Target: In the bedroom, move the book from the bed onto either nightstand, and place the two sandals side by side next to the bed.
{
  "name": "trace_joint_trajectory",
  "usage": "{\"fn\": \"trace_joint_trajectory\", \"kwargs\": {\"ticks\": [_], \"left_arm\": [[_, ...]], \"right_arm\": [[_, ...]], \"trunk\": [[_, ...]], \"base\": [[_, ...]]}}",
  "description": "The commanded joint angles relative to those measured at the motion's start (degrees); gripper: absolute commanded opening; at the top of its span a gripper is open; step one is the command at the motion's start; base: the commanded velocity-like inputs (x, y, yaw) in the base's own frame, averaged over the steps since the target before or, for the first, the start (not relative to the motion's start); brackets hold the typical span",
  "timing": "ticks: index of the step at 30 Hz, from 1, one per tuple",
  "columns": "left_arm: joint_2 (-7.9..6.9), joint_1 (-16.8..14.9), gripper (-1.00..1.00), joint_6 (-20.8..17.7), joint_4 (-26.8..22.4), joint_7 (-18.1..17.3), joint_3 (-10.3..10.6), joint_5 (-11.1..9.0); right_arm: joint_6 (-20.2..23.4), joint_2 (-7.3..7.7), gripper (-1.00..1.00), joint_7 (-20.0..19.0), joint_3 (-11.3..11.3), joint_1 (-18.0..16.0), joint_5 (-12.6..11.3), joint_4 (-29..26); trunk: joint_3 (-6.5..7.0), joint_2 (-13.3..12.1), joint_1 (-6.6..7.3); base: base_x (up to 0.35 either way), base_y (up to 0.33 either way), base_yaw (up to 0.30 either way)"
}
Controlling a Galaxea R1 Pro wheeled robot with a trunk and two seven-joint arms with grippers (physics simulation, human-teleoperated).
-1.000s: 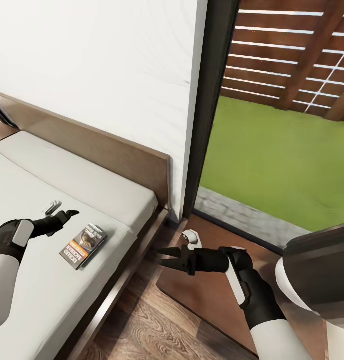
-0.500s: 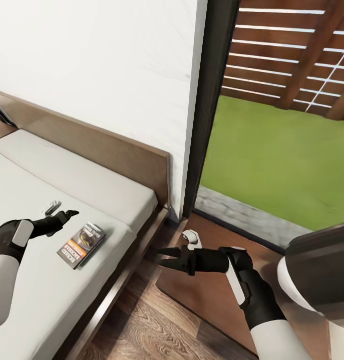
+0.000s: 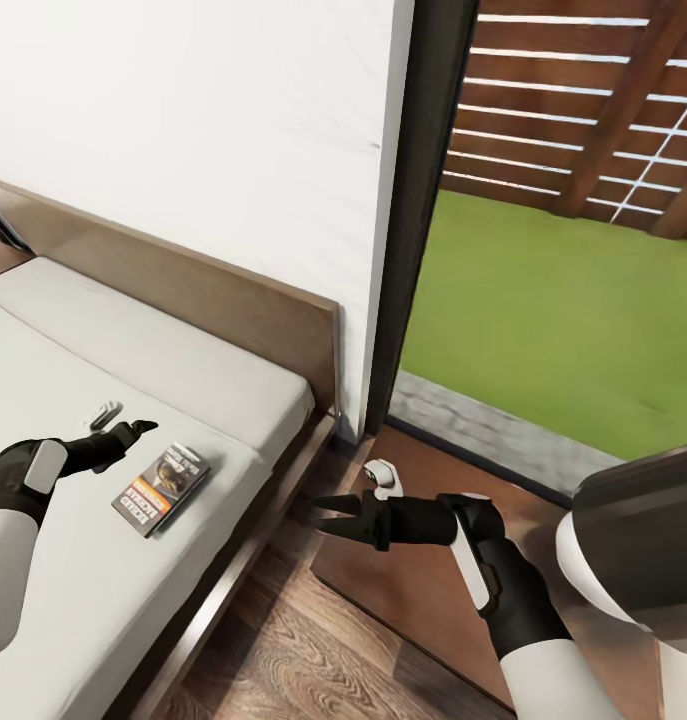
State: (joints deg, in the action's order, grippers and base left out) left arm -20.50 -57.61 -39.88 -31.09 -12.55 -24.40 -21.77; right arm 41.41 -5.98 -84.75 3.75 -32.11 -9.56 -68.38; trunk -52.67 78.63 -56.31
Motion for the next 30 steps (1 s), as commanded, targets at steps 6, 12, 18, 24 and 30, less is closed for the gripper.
{"fn": "trace_joint_trajectory", "kwargs": {"ticks": [6, 12, 18, 24, 30], "left_arm": [[0.03, -0.04, 1.00, -0.38, -0.03, -0.24, -0.30, 0.06], [0.03, -0.04, 1.00, -0.38, -0.01, -0.24, -0.30, 0.06], [0.03, -0.04, 1.00, -0.38, 0.03, -0.23, -0.30, 0.06], [0.03, -0.04, 1.00, -0.38, 0.06, -0.25, -0.30, 0.06], [0.03, -0.04, 1.00, -0.38, 0.06, -0.24, -0.30, 0.06]], "right_arm": [[0.60, 0.00, 1.00, -0.06, 0.03, -0.01, -0.20, 0.00], [0.60, 0.00, 1.00, -0.06, 0.03, 0.00, -0.20, 0.00], [0.59, 0.00, 1.00, 0.01, 0.25, -0.03, -0.13, -0.19], [0.54, 0.00, 1.00, 0.10, 0.35, 0.05, 0.40, -5.26], [0.69, 0.03, 1.00, 0.28, 4.76, 0.11, 0.57, -7.55]], "trunk": [[-1.12, 2.44, -1.32], [-1.30, 2.84, -1.54], [-1.30, 2.84, -1.54], [-1.30, 2.84, -1.54], [-1.30, 2.84, -1.54]], "base": [[0.000, 0.000, 0.000], [0.000, 0.000, 0.000], [0.000, 0.000, 0.000], [0.000, 0.000, 0.000], [0.000, 0.000, 0.000]]}}
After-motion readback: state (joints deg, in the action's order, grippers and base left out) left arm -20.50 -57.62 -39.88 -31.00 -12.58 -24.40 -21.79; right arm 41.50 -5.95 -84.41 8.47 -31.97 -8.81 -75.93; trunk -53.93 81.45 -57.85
